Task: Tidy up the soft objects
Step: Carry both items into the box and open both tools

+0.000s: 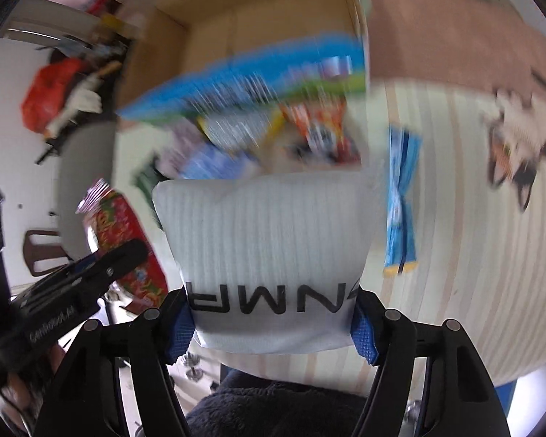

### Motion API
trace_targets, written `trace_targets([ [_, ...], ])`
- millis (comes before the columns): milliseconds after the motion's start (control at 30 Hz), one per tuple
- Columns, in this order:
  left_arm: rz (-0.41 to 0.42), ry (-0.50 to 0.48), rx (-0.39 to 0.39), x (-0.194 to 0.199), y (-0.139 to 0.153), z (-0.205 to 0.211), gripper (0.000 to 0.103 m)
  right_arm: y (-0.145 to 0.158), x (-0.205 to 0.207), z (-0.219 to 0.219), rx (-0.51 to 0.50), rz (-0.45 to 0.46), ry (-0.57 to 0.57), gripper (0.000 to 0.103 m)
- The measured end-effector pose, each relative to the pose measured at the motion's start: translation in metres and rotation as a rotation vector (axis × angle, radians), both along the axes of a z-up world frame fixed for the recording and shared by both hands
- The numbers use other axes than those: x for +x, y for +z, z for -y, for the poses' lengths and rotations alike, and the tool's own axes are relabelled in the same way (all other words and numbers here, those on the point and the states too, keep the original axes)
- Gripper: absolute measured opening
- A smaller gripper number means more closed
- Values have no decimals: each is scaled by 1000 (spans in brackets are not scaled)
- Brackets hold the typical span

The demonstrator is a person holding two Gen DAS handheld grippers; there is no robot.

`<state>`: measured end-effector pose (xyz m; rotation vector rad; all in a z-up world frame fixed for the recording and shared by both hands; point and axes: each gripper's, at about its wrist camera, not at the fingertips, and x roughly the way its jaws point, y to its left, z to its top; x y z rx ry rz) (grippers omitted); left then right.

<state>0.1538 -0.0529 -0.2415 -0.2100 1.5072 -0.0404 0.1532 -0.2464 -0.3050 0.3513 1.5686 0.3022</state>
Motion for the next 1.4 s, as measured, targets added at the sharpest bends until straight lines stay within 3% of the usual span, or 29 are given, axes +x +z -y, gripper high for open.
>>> trace_targets([
  [67, 24, -20, -19, 35, 20, -1, 42, 31, 20, 4, 9, 52, 7, 72],
  [167, 55, -57, -8, 94, 36, 4, 42, 55, 68, -5, 7, 98, 18, 72],
  [267, 45, -81, -3, 163, 24, 4, 42, 61, 121, -5, -46, 138, 3, 72],
  [400, -28, -124, -9, 245, -16, 2, 42, 35, 196, -9, -88, 118, -46, 72],
  [533, -113, -162, -9, 313, -62, 8, 42, -13, 268, -31, -160, 91, -48, 72],
  [633, -182, -190, -28, 343, -99, 10, 42, -54, 313, -39, -189, 49, -39, 72],
  [733, -214, -223, -14, 363, -130, 15, 42, -83, 343, -47, -226, 21, -20, 72],
  [933, -264, -256, -22, 377, -154, 26, 43, -120, 366, -55, -296, -10, 14, 74],
  [1100, -278, -232, -48, 378, -145, 23, 50, -125, 371, -57, -281, -53, 14, 91],
  [1167, -258, -253, -28, 375, -134, 23, 59, -116, 370, -59, -296, -33, 24, 94],
  [1233, -233, -252, -14, 372, -122, 21, 86, -106, 367, -60, -302, -26, 22, 94],
  [1400, -137, -276, 59, 359, -92, 17, 101, -77, 352, -60, -339, 15, 11, 103],
])
